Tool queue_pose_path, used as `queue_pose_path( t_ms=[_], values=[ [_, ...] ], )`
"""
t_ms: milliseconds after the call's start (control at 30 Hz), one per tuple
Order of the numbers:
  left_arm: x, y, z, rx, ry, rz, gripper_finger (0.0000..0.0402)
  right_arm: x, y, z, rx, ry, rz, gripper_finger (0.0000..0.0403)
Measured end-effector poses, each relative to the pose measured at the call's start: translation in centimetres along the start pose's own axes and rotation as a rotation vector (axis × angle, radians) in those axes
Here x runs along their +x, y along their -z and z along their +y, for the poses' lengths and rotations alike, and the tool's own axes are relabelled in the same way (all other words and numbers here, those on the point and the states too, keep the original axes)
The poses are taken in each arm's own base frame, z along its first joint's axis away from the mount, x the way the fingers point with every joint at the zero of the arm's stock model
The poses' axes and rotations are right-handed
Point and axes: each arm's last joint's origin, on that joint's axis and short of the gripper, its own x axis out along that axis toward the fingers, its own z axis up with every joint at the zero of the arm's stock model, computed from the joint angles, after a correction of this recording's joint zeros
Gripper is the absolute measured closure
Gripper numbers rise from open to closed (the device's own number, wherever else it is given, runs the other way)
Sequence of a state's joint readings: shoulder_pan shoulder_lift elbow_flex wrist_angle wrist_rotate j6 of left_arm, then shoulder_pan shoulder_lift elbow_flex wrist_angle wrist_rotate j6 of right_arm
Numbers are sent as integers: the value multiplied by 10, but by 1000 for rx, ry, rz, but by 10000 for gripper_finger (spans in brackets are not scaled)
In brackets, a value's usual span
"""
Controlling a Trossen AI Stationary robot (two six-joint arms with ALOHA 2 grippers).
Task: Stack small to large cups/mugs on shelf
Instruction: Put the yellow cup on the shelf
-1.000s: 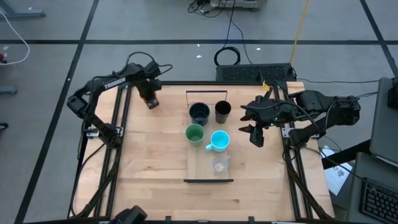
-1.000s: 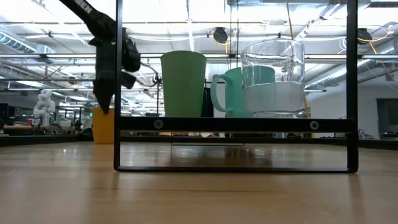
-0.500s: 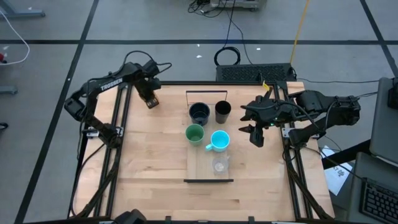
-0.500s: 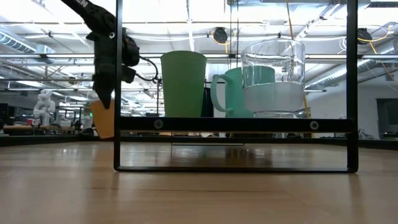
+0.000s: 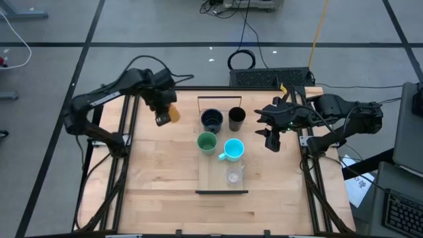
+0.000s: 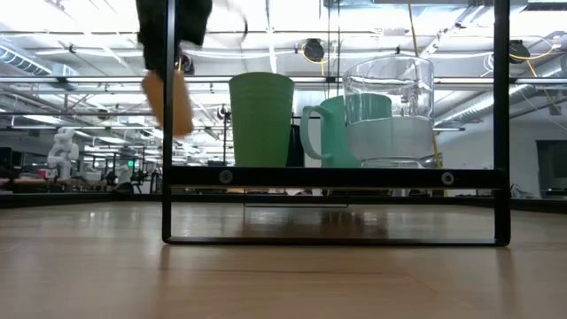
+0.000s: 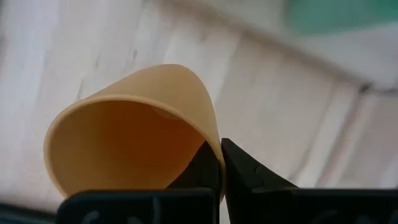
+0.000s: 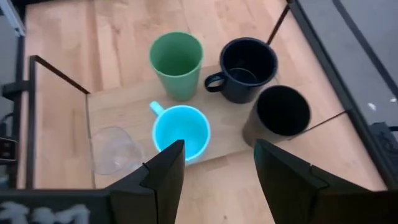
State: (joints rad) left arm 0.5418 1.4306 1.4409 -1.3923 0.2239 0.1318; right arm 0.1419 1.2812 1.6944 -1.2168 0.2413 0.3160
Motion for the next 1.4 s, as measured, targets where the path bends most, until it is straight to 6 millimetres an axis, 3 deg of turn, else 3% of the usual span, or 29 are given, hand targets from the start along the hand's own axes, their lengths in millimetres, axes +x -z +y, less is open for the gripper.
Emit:
queue_pose_path(
  t_ms=[300,500,667,900,1033,1200,1400],
  values=[
    [-55,5,-98,106,71,-121,401,3,-4,-15,-15,51,1,218],
    [-64,15,-156,135,193,-201,401,6,-5,-23,-23,78,5,218],
    [-53,18,-194,197,218,-188,401,27,4,-29,-25,111,76,218],
    [-30,6,-217,314,173,-101,401,76,23,-27,-24,113,101,218],
    [-21,-4,-221,406,107,-43,401,91,30,-26,-22,113,95,218],
    [-7,-23,-229,474,87,-19,401,86,25,-26,-18,122,10,218],
    [19,-39,-236,499,67,30,401,53,16,-29,33,79,-218,218]
  ],
)
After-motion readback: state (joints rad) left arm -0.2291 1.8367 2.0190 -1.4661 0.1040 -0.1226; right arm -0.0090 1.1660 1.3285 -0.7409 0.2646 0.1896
